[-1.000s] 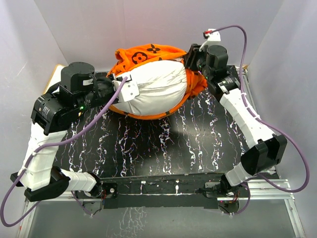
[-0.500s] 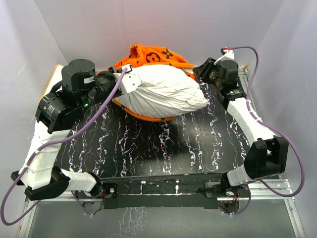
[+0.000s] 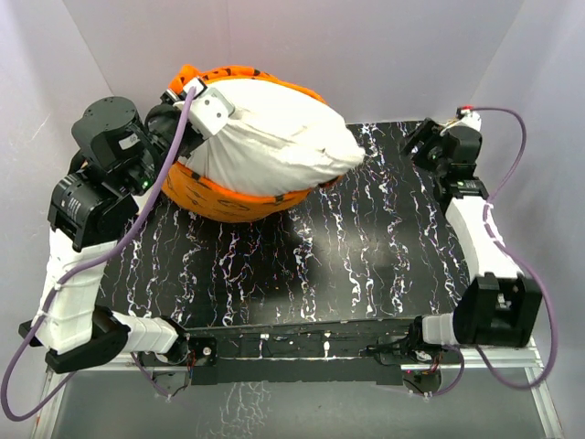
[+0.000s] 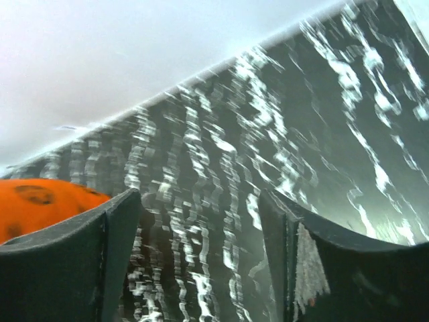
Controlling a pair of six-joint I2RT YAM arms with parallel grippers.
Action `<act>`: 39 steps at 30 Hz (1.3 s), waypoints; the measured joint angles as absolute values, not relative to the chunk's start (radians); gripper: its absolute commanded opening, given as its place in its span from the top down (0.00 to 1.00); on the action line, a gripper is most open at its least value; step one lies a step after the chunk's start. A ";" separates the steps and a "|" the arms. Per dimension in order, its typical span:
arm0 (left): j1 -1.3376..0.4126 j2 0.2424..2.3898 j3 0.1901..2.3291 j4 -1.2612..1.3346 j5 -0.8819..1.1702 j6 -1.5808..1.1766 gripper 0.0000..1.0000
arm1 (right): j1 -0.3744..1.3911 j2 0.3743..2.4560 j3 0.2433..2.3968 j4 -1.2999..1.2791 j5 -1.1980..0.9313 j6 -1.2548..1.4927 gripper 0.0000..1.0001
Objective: Remove the pillowcase from the pillow
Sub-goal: Remove the pillow from the pillowcase.
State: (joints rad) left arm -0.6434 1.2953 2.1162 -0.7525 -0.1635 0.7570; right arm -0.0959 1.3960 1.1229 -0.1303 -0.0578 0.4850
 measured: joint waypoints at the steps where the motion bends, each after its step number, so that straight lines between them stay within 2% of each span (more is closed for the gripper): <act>1: -0.643 1.303 2.123 -0.740 -0.164 0.746 1.00 | -0.088 1.355 1.128 -0.117 -0.096 0.480 0.15; 5: -0.643 1.352 2.147 -0.682 -0.165 0.716 1.00 | -0.078 1.211 1.210 -0.036 -0.237 0.443 0.03; 10: -0.643 1.401 2.151 -0.638 -0.147 0.696 1.00 | -0.006 1.142 1.350 0.075 -0.381 0.407 0.02; 14: -0.643 1.399 2.145 -0.644 -0.099 0.669 1.00 | 0.228 1.180 1.485 0.095 -0.468 0.298 0.02; 19: -0.643 1.393 2.142 -0.675 -0.022 0.631 1.00 | 0.526 1.324 1.688 -0.023 -0.536 0.074 0.02; 22: -0.643 1.392 2.143 -0.695 0.018 0.616 1.00 | 0.658 1.419 1.792 -0.156 -0.508 -0.079 0.02; 26: -0.643 1.392 2.149 -0.743 0.054 0.610 1.00 | 0.753 1.481 1.808 -0.245 -0.404 -0.247 0.02; 34: -0.639 1.376 2.137 -0.770 0.107 0.609 1.00 | 0.770 1.439 1.803 -0.261 -0.257 -0.410 0.02; 39: -0.640 1.372 2.136 -0.776 0.132 0.605 1.00 | 0.770 1.450 1.856 -0.317 -0.266 -0.448 0.02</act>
State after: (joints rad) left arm -0.6395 1.3716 2.1357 -0.7761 0.1322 0.6052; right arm 0.7704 1.4502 1.8561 -0.3168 -0.2665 -0.4484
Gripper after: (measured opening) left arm 0.109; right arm 0.983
